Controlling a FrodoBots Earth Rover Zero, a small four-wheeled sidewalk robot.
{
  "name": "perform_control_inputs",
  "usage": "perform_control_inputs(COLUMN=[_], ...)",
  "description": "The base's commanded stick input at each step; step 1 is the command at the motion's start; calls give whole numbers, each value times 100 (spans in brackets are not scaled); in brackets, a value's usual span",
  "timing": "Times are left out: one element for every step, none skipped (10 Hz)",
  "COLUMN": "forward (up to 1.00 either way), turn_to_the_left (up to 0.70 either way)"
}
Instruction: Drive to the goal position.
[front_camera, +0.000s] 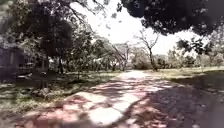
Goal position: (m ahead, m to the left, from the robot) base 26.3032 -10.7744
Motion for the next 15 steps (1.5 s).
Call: perform_control_inputs(forward=[70,70,70,70,70,70,70,70,70,70,70,70,70,70,70], turn_to_the_left=[-22,-5,0,0,-14,-30,-35,-35,-35,-35,-35,-35,-35,-35,-17])
